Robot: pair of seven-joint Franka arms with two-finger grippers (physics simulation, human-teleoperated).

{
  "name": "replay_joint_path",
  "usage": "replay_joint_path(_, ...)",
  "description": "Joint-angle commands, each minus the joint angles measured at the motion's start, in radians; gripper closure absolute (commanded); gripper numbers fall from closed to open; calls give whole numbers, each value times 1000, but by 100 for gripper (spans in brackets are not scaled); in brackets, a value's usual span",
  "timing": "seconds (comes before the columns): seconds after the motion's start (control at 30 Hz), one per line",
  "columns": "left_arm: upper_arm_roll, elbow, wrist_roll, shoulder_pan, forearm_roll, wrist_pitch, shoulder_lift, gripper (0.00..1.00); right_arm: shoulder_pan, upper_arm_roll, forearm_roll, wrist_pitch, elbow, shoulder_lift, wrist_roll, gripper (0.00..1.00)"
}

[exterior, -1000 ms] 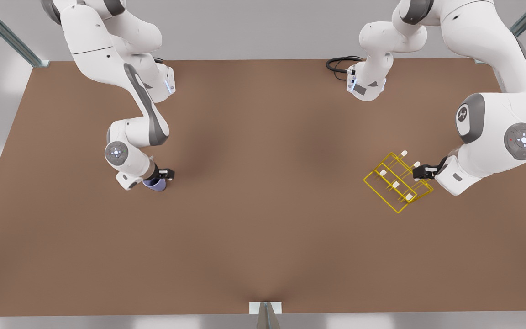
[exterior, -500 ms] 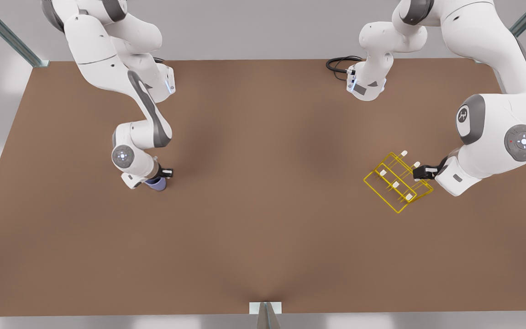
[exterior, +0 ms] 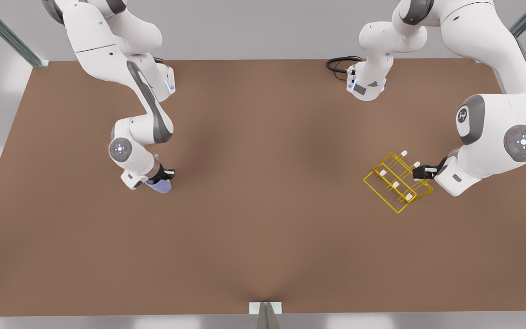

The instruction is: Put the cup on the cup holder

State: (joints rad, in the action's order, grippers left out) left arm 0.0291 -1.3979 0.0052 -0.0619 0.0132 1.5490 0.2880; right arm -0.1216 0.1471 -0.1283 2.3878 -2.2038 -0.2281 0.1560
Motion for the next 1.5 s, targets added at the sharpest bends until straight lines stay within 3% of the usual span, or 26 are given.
replay_joint_path(0.0,0,0,-4,0,1,-4,-1,0,-9,44,-108,-6,30,-16,-47,79)
replay_joint_path(0.07,-2,0,-4,-1,1,-4,-1,0,-96,66,-325,-6,134,-77,-49,79)
replay_joint_path(0.17,-2,0,-4,-1,1,-4,-1,0,-162,66,-482,-36,289,-183,-62,79)
replay_joint_path(0.37,-2,-1,-5,-4,1,-4,0,0,-303,52,-1165,-29,490,-395,-506,79)
replay_joint_path(0.63,-8,0,-8,-12,-1,-3,2,0,-507,-34,-1665,-99,803,-711,-779,79)
replay_joint_path(0.87,-14,5,-10,-87,-2,8,26,0,-526,-50,-1674,-133,881,-797,-858,79)
replay_joint_path(0.9,-14,5,-8,-98,-4,8,26,0,-526,-52,-1674,-133,881,-797,-871,68)
replay_joint_path(0.93,-14,4,-8,-116,-4,6,28,0,-526,-52,-1674,-133,881,-798,-871,34)
replay_joint_path(0.97,-14,5,-7,-127,-10,6,37,0,-526,-54,-1674,-133,881,-798,-871,14)
replay_joint_path(1.03,-38,5,13,-127,-18,6,49,0,-523,-58,-1673,-133,878,-798,-901,0)
replay_joint_path(1.23,-103,8,513,-154,-7,16,100,0,-495,-129,-1662,-249,832,-755,-924,0)
replay_joint_path(1.37,-155,10,863,-208,10,123,175,0,-440,-192,-1519,-306,760,-697,-935,0)
replay_joint_path(1.43,-163,10,1222,-227,11,229,203,0,-290,-218,-1230,-446,700,-597,-926,0)
replay_joint_path(1.47,-163,8,1236,-253,11,249,204,0,-182,-215,-948,-553,697,-524,-848,0)
